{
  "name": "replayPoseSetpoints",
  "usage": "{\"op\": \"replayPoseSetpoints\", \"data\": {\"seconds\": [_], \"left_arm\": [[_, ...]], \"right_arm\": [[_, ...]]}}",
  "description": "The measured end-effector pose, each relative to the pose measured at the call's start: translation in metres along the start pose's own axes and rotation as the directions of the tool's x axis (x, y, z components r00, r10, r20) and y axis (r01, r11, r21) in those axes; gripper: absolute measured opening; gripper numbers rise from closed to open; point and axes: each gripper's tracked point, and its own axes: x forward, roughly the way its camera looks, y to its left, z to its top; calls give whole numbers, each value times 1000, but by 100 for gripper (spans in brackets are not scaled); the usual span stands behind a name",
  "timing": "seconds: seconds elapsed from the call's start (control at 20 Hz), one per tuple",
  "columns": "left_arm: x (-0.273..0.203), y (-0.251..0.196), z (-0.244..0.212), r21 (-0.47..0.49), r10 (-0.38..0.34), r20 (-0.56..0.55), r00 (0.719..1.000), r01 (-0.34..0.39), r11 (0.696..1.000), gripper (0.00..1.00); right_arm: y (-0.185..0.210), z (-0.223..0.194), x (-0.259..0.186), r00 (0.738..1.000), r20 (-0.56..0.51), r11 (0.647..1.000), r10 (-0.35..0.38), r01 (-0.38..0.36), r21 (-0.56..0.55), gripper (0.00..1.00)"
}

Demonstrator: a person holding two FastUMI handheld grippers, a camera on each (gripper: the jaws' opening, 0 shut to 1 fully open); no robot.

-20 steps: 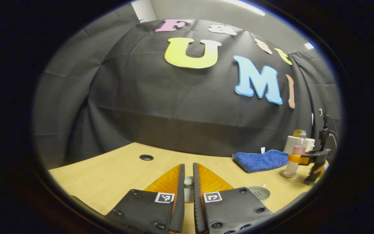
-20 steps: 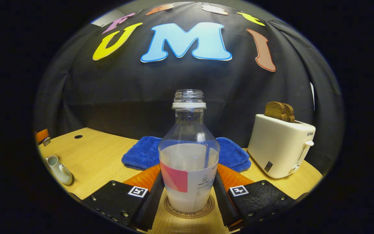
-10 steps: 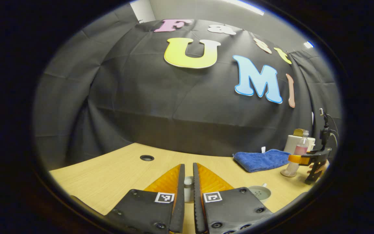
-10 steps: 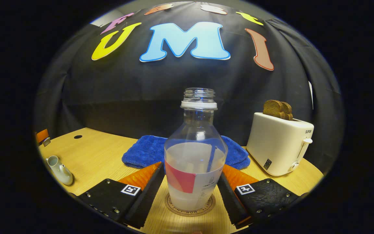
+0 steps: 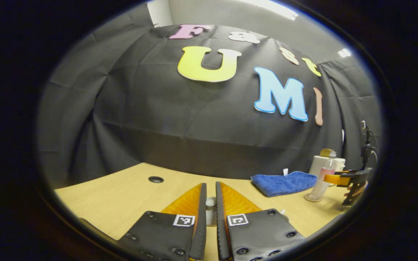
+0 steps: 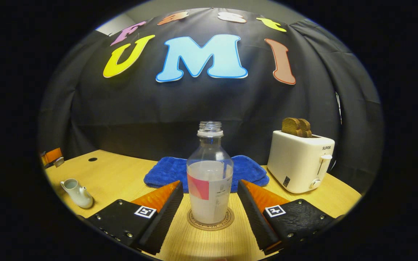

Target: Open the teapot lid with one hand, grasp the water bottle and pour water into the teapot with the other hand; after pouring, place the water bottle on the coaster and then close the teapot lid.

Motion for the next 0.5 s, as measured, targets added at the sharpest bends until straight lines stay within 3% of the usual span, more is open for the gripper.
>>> {"op": "replayPoseSetpoints", "data": {"seconds": [0.25, 0.3, 0.5], "left_arm": [[-4, -29, 0, -14, -72, -4, 997, 72, 997, 23], [-3, -36, 1, -5, -84, -2, 996, 84, 996, 18], [-6, -65, 0, 20, -144, -11, 989, 145, 989, 22]], "right_arm": [[-1, -10, -44, 1000, 1, 1000, -4, 4, 21, 93], [2, -12, -54, 1000, 1, 1000, 1, -1, 29, 93], [28, -18, -94, 999, 3, 999, 39, -39, -5, 94]]}}
